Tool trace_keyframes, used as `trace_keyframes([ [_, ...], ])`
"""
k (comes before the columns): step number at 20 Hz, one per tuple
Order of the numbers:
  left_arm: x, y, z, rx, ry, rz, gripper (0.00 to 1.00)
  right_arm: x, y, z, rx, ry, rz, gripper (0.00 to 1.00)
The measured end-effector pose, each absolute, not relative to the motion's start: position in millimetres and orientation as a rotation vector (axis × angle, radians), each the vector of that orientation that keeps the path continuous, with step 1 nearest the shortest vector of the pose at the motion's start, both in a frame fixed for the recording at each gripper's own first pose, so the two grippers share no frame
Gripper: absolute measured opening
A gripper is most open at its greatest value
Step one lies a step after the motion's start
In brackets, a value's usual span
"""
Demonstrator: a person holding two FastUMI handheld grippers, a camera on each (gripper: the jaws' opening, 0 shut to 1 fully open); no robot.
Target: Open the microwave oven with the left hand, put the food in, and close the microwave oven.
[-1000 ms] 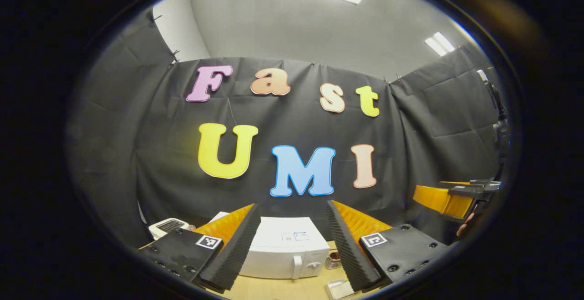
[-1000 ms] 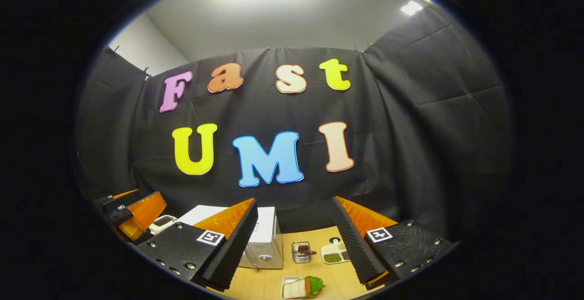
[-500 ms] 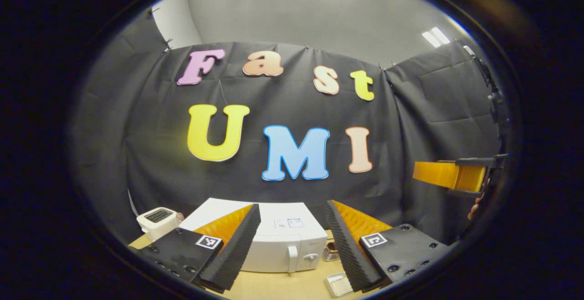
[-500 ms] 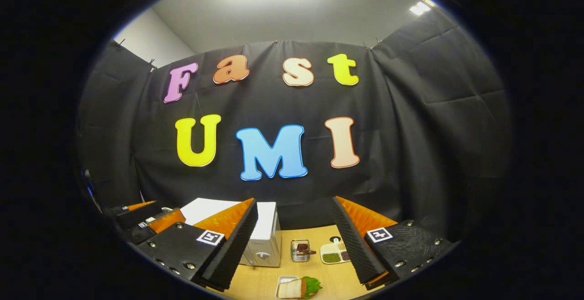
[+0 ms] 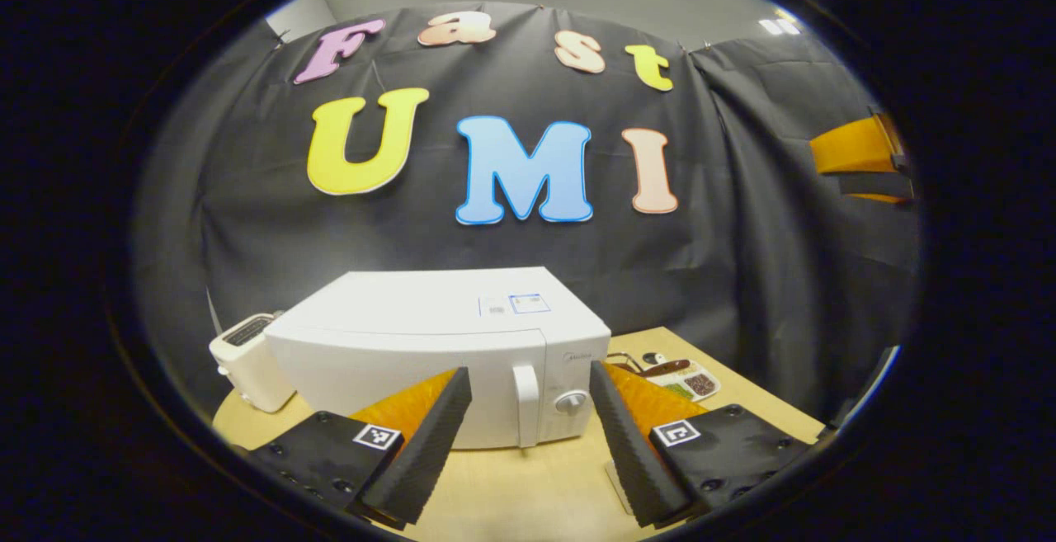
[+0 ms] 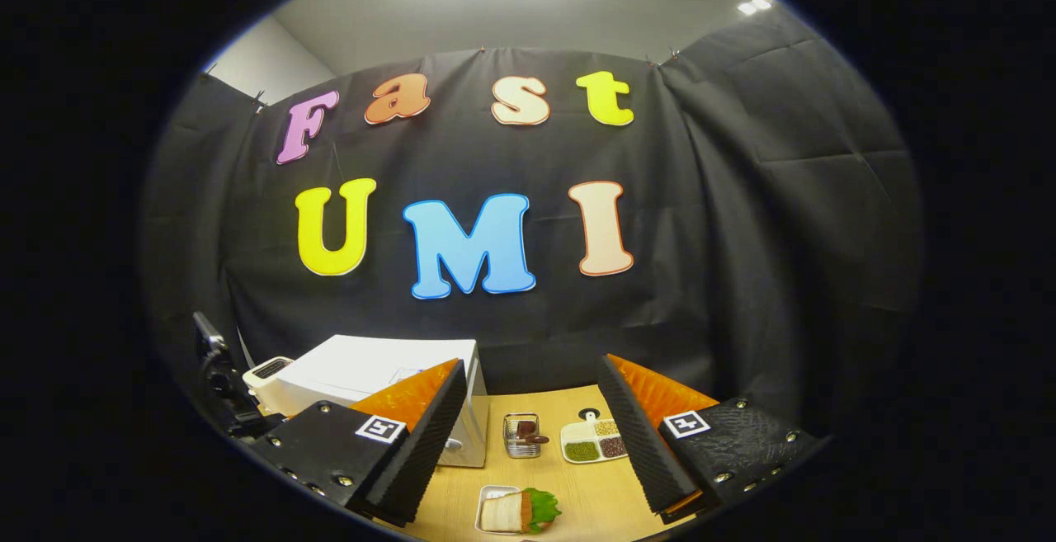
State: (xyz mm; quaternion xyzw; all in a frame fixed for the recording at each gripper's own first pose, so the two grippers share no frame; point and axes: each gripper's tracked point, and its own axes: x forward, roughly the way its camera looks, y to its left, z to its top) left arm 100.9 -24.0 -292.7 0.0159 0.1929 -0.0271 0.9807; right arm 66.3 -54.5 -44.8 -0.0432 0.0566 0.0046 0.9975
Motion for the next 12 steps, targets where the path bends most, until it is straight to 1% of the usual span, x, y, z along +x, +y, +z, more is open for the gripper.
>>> trace_keyframes([
  [5, 136, -23, -359, 0.023, 0.481, -0.030, 0.94, 73, -72, -48, -0.121, 0.124, -0.016, 0.98],
  [7, 146, -19, -382, 0.022, 0.520, -0.014, 0.96, 76, -79, -48, -0.125, 0.127, -0.027, 0.98],
  [8, 149, -16, -389, 0.023, 0.532, -0.006, 0.94, 78, -82, -47, -0.123, 0.128, -0.032, 0.98],
  [9, 150, -12, -395, 0.032, 0.538, 0.008, 0.90, 79, -85, -48, -0.121, 0.130, -0.036, 0.98],
  [10, 154, -9, -401, 0.036, 0.546, 0.014, 0.84, 80, -86, -48, -0.120, 0.132, -0.039, 0.98],
  [11, 155, -11, -406, 0.030, 0.549, 0.007, 0.75, 81, -88, -49, -0.118, 0.134, -0.040, 0.98],
  [12, 156, -15, -410, 0.015, 0.559, -0.013, 0.68, 82, -88, -50, -0.117, 0.136, -0.040, 0.98],
])
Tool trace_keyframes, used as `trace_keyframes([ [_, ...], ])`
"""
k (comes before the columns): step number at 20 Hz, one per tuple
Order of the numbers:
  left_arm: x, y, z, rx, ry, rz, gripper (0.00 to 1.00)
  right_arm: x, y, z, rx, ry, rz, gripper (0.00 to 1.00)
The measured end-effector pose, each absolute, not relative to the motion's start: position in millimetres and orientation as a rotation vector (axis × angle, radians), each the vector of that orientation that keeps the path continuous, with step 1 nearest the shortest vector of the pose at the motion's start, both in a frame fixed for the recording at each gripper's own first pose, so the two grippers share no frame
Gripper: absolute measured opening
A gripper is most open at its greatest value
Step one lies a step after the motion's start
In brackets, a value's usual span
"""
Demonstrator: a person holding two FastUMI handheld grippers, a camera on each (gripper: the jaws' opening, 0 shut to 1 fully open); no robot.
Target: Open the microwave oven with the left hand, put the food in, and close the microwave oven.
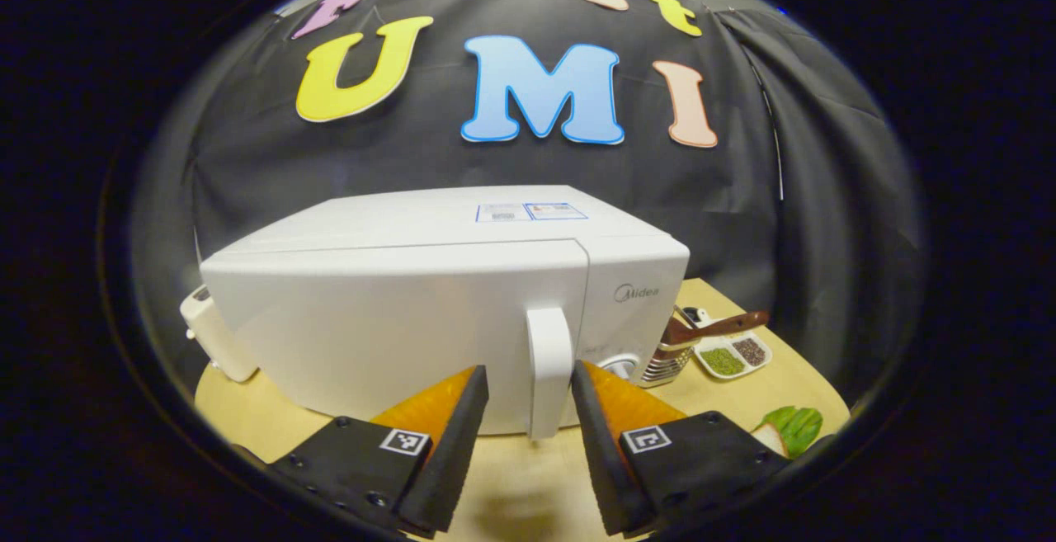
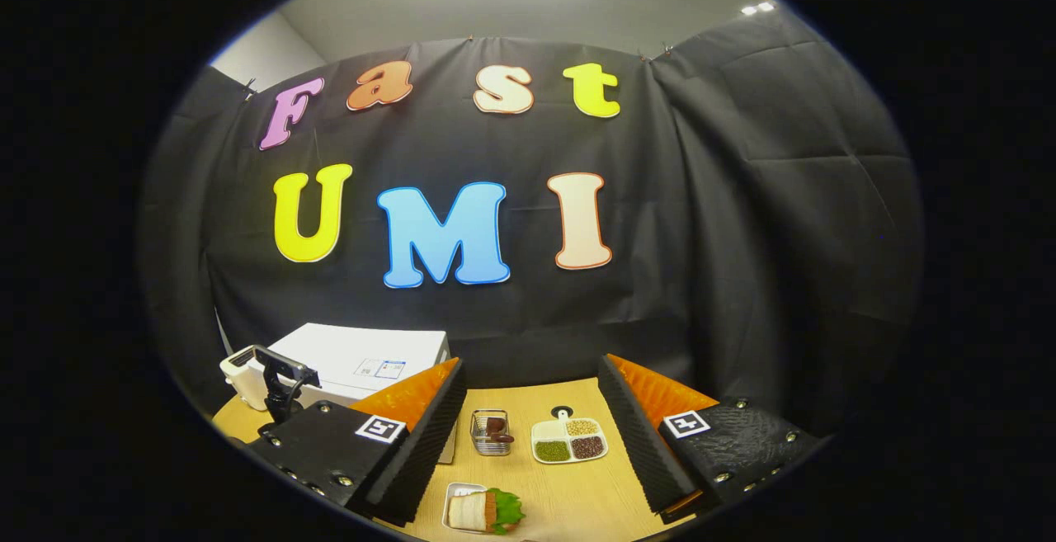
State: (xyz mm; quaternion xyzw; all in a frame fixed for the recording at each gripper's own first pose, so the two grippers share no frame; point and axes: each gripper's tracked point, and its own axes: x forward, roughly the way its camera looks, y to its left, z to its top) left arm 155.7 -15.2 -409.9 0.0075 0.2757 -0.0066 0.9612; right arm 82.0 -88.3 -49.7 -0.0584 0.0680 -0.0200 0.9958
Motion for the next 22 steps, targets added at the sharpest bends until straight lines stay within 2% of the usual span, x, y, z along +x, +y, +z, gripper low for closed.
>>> trace_keyframes([
  [2, 161, -24, -411, 0.036, 0.556, -0.038, 0.53, 83, -89, -53, -0.116, 0.146, -0.039, 0.98],
  [3, 161, -23, -410, 0.068, 0.551, -0.037, 0.36, 83, -88, -55, -0.113, 0.152, -0.036, 0.98],
  [4, 162, -23, -411, 0.075, 0.553, -0.038, 0.36, 82, -87, -57, -0.110, 0.157, -0.031, 0.98],
  [8, 160, -24, -410, 0.048, 0.567, -0.056, 0.27, 80, -82, -58, -0.110, 0.161, -0.016, 0.98],
  [10, 159, -23, -409, 0.054, 0.575, -0.058, 0.16, 78, -80, -59, -0.106, 0.164, -0.009, 0.98],
  [11, 157, -24, -408, 0.049, 0.580, -0.051, 0.17, 78, -79, -59, -0.104, 0.163, -0.005, 0.98],
  [12, 159, -24, -411, 0.056, 0.585, -0.055, 0.10, 77, -79, -56, -0.105, 0.157, -0.004, 0.98],
  [17, 151, -24, -407, 0.058, 0.620, -0.073, 0.09, 72, -85, -55, -0.093, 0.147, -0.015, 0.98],
  [22, 82, -21, -398, 0.054, 0.605, -0.110, 0.09, 70, -77, -68, -0.043, 0.174, 0.003, 0.98],
])
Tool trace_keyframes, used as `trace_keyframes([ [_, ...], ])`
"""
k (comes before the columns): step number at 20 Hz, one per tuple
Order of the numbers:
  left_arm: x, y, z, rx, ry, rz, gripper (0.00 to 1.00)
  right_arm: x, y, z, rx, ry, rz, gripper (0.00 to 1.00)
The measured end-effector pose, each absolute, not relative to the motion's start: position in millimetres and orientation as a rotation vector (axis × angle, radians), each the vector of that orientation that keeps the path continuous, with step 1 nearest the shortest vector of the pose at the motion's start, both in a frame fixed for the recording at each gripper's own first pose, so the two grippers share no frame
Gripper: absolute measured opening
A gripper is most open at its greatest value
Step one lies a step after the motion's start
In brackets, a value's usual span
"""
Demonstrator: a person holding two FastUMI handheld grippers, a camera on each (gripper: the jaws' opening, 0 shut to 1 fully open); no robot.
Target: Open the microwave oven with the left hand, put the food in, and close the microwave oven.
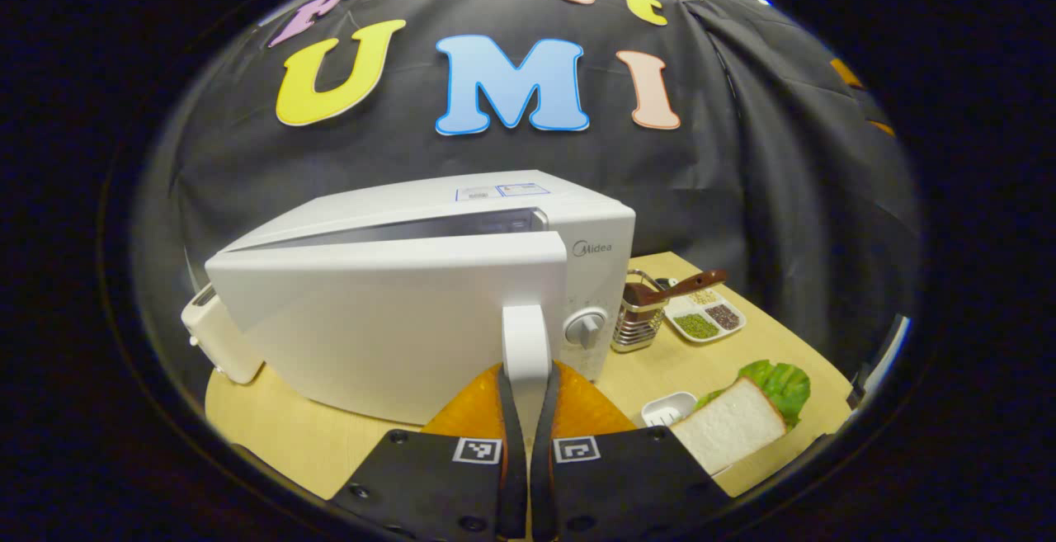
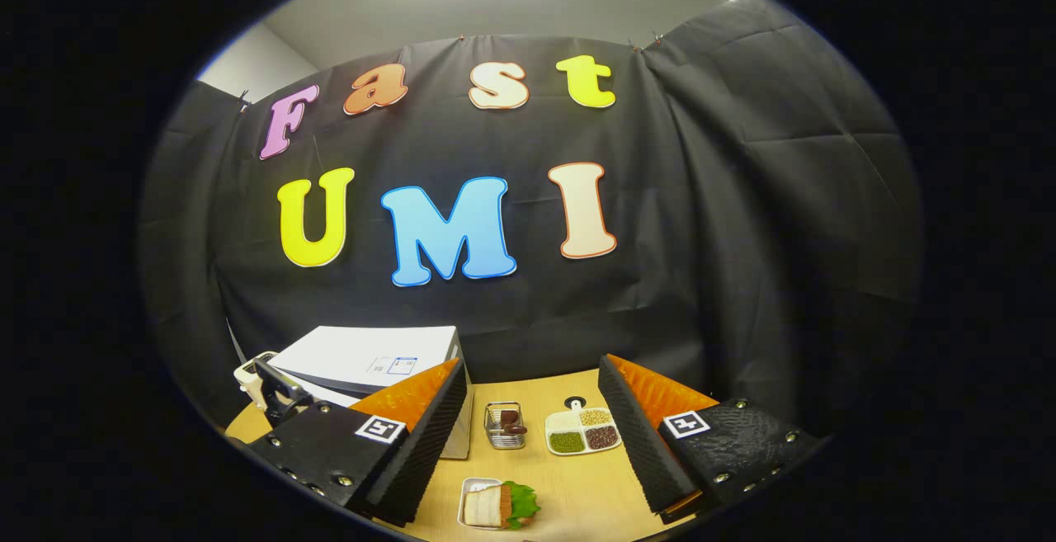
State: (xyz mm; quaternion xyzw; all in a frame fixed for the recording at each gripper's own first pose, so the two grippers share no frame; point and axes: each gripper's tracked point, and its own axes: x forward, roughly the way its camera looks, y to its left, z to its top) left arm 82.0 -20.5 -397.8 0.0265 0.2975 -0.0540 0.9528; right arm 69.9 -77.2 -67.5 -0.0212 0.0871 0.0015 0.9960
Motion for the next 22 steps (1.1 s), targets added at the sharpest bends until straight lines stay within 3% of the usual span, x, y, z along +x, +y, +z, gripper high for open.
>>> trace_keyframes([
  [4, 41, -9, -389, 0.059, 0.630, -0.177, 0.09, 66, -56, -66, -0.016, 0.175, 0.052, 0.98],
  [5, 30, -5, -389, 0.054, 0.638, -0.192, 0.08, 63, -48, -64, -0.013, 0.170, 0.062, 0.93],
  [6, 19, -1, -386, 0.060, 0.644, -0.208, 0.09, 59, -41, -65, -0.013, 0.166, 0.071, 0.98],
  [14, -66, 49, -370, 0.072, 0.695, -0.344, 0.09, 31, 5, -76, 0.011, 0.175, 0.129, 0.98],
  [22, -142, 140, -354, 0.111, 0.797, -0.367, 0.09, 26, 27, -92, 0.018, 0.202, 0.138, 0.96],
])
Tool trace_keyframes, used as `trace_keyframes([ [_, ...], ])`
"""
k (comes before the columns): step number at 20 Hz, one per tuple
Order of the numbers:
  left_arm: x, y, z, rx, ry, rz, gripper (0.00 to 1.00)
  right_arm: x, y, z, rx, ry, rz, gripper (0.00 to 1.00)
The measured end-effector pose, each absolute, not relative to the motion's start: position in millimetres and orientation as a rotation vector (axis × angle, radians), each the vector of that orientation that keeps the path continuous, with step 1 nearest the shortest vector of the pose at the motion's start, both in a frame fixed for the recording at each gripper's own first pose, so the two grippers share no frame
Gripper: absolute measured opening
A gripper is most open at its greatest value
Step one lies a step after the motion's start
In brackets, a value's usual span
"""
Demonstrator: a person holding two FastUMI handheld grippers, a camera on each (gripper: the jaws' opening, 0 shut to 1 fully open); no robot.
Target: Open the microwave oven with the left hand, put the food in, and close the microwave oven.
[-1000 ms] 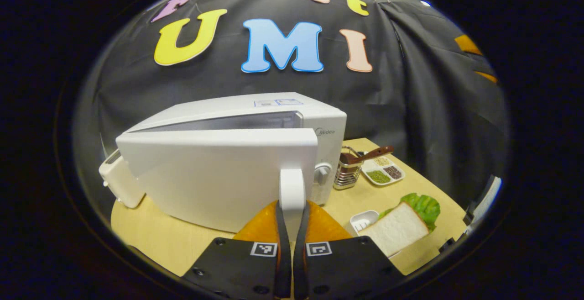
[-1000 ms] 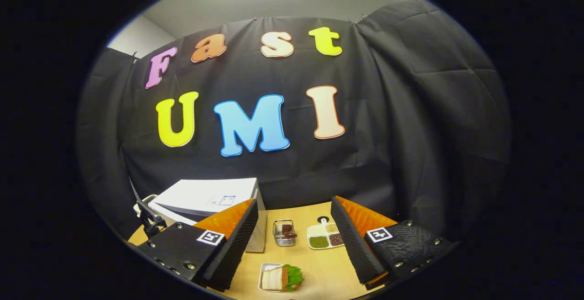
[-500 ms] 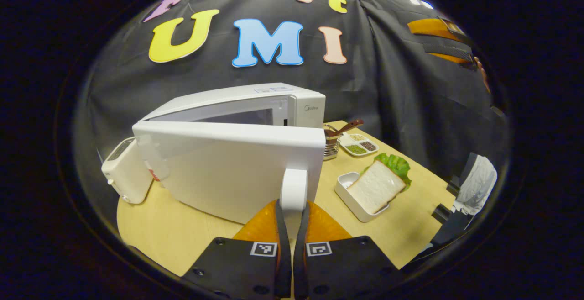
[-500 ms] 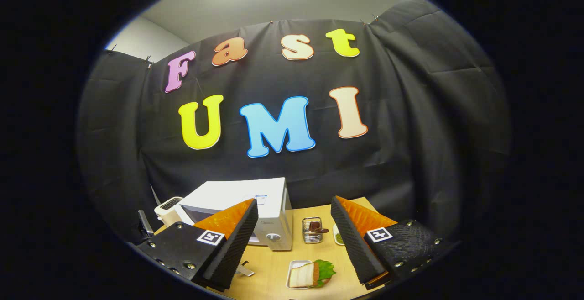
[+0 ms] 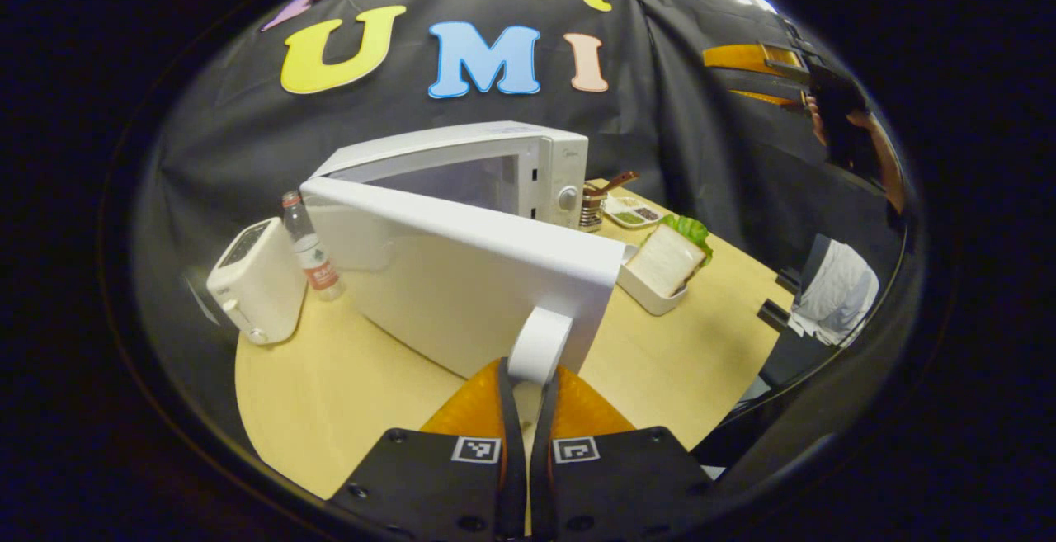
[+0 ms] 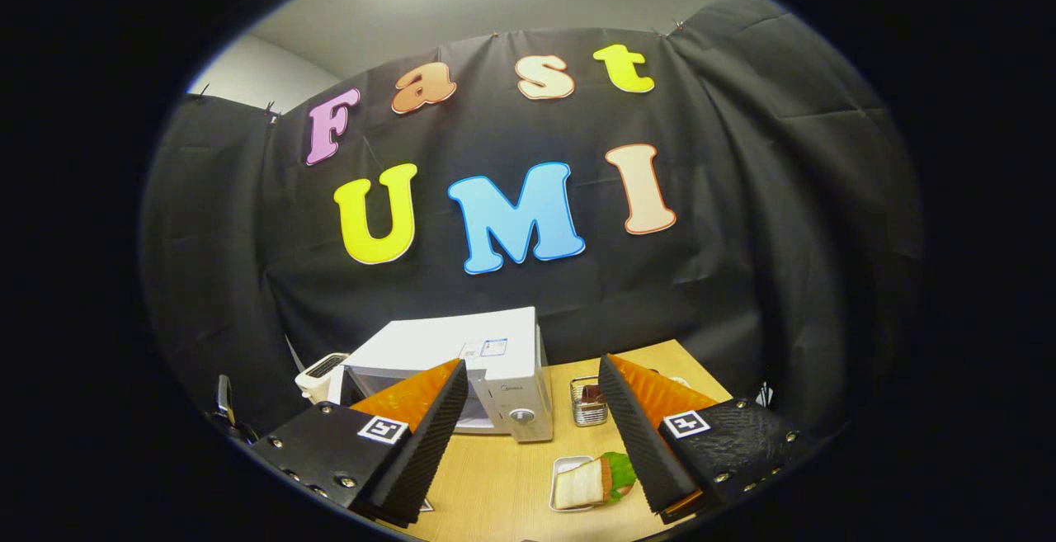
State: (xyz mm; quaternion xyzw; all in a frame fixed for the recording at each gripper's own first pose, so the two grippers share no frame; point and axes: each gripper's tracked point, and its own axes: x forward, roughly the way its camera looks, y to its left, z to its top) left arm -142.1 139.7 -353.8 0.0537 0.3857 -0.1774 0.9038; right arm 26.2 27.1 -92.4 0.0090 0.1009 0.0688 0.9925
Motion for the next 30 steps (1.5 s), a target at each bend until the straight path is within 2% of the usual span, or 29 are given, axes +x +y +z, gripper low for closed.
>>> trace_keyframes([
  [6, -173, 197, -348, 0.124, 0.797, -0.317, 0.09, 32, 30, -119, 0.052, 0.291, 0.155, 0.97],
  [15, -197, 269, -340, 0.110, 0.811, -0.253, 0.09, 60, 15, -117, 0.071, 0.329, 0.136, 0.96],
  [25, -208, 320, -337, 0.100, 0.786, -0.147, 0.08, 72, -18, -201, 0.099, 0.512, 0.169, 0.97],
  [30, -207, 328, -337, 0.112, 0.756, -0.124, 0.10, 52, -55, -279, 0.091, 0.720, 0.170, 0.97],
])
